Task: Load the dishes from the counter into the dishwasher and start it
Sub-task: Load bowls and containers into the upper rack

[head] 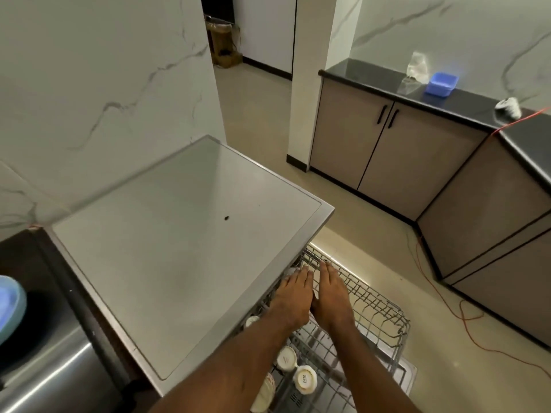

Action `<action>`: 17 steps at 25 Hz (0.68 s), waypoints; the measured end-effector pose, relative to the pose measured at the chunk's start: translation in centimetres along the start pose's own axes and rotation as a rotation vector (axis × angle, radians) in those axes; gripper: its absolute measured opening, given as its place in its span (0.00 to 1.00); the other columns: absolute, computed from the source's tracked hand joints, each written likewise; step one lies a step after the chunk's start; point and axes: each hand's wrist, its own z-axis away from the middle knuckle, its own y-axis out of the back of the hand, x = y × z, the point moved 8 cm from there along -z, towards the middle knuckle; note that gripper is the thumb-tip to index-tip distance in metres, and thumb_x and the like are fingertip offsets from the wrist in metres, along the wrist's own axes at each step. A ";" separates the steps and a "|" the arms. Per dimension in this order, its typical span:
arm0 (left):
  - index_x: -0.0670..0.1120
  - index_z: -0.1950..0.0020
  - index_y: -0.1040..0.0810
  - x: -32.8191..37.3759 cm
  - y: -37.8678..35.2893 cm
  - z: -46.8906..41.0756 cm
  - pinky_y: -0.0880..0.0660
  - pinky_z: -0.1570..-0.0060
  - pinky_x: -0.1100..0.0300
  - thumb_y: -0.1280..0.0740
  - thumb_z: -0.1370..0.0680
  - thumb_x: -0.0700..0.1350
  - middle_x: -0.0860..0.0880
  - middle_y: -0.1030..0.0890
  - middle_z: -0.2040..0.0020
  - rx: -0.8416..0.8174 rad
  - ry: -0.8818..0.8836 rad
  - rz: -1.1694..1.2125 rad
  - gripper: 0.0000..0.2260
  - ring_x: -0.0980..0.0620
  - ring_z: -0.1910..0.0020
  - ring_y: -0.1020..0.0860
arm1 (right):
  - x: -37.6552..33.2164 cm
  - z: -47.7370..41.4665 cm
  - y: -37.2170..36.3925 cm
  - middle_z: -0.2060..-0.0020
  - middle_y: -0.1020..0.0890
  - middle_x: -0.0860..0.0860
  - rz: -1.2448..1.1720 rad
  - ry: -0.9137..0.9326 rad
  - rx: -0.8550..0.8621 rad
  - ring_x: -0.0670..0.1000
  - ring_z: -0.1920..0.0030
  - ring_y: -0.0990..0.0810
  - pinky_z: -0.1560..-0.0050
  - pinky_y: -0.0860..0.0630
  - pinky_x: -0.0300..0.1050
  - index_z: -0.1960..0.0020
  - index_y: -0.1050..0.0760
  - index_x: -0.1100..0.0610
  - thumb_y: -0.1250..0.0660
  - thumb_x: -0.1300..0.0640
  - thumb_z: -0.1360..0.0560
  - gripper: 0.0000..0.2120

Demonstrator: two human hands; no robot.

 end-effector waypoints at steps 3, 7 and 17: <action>0.42 0.16 0.57 1.1 2.6 1.9 0.53 0.18 0.48 0.29 0.21 0.44 0.44 0.55 0.15 0.021 -0.073 -0.067 0.45 0.44 0.17 0.54 | -1.6 1.7 1.9 0.15 0.49 0.55 -0.010 0.009 0.013 0.54 0.16 0.51 0.17 0.50 0.52 0.15 0.55 0.57 0.30 0.45 0.21 0.46; 0.43 0.16 0.56 -1.1 6.8 6.7 0.53 0.20 0.50 0.28 0.23 0.43 0.44 0.54 0.15 0.096 -0.085 -0.086 0.46 0.45 0.17 0.52 | -7.6 4.1 4.2 0.16 0.47 0.56 0.003 0.104 0.048 0.55 0.16 0.49 0.17 0.50 0.51 0.15 0.51 0.58 0.28 0.47 0.22 0.46; 0.42 0.16 0.54 -18.9 12.4 21.2 0.51 0.19 0.50 0.32 0.21 0.43 0.43 0.53 0.15 0.235 0.142 -0.097 0.41 0.45 0.17 0.51 | -29.1 9.1 -0.3 0.18 0.40 0.58 0.075 0.535 -0.047 0.56 0.17 0.44 0.18 0.48 0.51 0.16 0.47 0.60 0.39 0.45 0.16 0.35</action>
